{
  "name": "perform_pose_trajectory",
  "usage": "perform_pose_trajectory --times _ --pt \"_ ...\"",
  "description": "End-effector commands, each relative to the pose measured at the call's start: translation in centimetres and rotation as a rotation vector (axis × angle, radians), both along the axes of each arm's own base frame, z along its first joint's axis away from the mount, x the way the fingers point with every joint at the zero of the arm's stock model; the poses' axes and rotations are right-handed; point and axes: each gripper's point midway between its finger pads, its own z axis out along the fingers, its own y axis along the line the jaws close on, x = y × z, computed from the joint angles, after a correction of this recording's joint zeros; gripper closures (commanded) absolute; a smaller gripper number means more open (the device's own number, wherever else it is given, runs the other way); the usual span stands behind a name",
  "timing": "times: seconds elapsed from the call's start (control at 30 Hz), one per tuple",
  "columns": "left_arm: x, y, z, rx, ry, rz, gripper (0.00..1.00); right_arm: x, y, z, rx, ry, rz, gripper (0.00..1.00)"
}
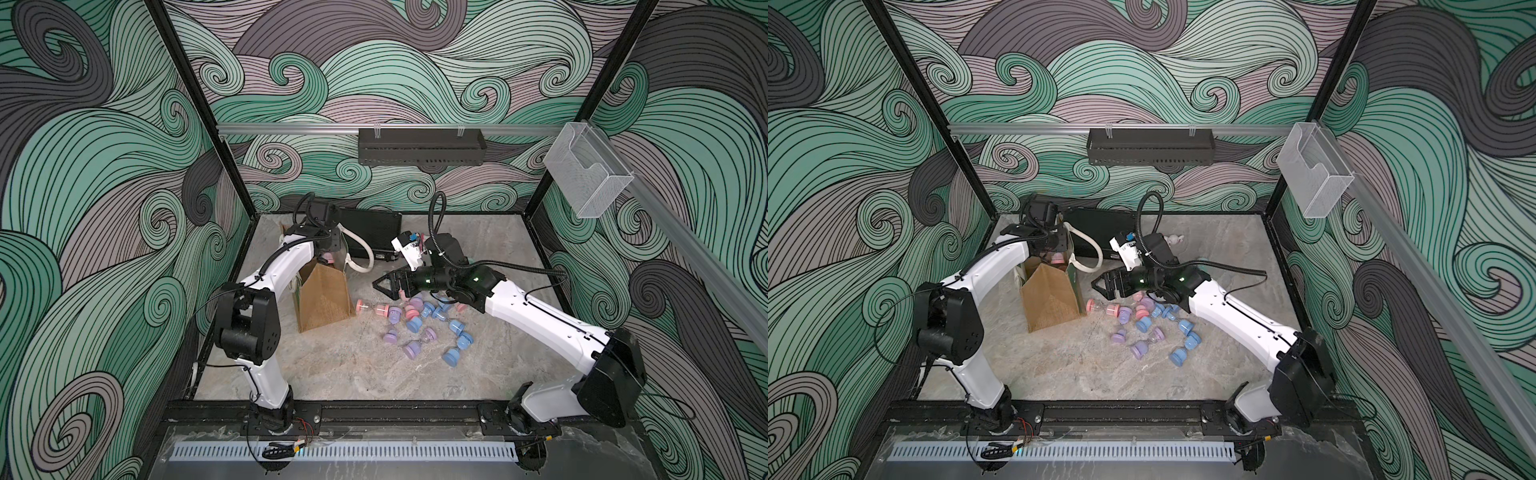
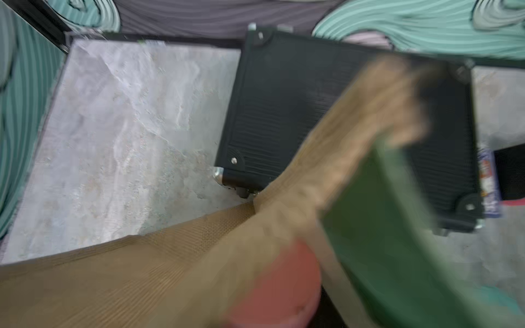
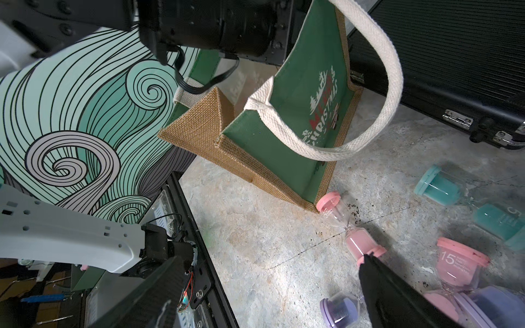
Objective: Put the hourglass into the canvas bag
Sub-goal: Place the hourglass in the canvas bag.
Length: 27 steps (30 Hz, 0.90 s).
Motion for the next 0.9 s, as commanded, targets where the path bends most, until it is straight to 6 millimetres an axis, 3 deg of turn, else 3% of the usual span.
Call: perform_pose_trajectory --times 0.0,0.07,0.17,0.27,0.5,0.73,0.87 --pt "0.2 0.7 -2.0 0.019 0.044 0.019 1.00 0.4 0.0 -0.4 0.005 0.002 -0.007 0.01" --pt "0.2 0.8 -2.1 0.018 0.042 0.023 1.00 0.4 0.0 -0.6 0.004 -0.001 -0.009 0.00" --pt "0.0 0.7 -1.1 0.006 0.030 0.023 0.90 0.6 -0.2 -0.7 -0.003 -0.003 -0.015 0.00" --pt "-0.4 1.0 0.9 0.007 -0.008 0.020 0.75 0.7 -0.2 -0.4 -0.003 -0.013 -0.015 0.00" --pt "-2.2 1.2 5.2 -0.005 -0.091 -0.004 0.53 0.7 -0.6 0.9 0.006 -0.037 -0.022 0.00" --pt "-3.5 1.3 8.0 -0.027 -0.177 -0.014 0.40 0.4 -0.9 1.8 0.008 -0.046 -0.015 0.01" --pt "-4.9 0.7 10.8 -0.086 -0.226 -0.040 0.38 0.0 -1.3 2.1 0.005 -0.049 -0.014 0.00"
